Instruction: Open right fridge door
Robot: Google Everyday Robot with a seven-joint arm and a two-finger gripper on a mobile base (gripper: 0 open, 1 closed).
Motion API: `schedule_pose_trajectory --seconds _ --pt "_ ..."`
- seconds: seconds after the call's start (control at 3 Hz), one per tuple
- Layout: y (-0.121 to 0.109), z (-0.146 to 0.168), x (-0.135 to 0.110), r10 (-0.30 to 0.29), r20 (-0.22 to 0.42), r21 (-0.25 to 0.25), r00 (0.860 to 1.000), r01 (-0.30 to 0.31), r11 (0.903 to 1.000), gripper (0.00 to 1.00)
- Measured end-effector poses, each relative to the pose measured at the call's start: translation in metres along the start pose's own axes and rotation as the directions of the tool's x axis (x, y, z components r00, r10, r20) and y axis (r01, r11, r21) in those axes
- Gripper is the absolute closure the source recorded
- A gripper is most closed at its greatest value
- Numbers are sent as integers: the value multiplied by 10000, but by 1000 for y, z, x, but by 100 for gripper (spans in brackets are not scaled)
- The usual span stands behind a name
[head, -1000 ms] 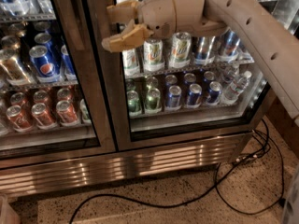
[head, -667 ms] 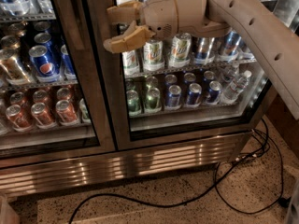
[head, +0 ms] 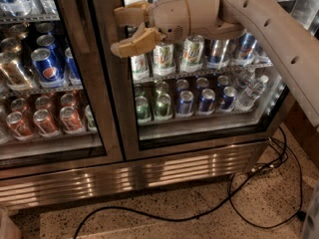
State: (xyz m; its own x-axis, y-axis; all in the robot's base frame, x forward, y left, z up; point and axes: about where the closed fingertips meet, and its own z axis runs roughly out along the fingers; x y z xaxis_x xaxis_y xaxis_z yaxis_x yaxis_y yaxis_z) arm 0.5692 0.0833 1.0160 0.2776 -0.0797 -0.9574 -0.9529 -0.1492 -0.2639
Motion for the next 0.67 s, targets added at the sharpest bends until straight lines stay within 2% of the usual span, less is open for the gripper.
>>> schedule_pose_trajectory --seconds 0.67 --pt "-1 1 -2 -37 -30 -74 10000 37 10000 34"
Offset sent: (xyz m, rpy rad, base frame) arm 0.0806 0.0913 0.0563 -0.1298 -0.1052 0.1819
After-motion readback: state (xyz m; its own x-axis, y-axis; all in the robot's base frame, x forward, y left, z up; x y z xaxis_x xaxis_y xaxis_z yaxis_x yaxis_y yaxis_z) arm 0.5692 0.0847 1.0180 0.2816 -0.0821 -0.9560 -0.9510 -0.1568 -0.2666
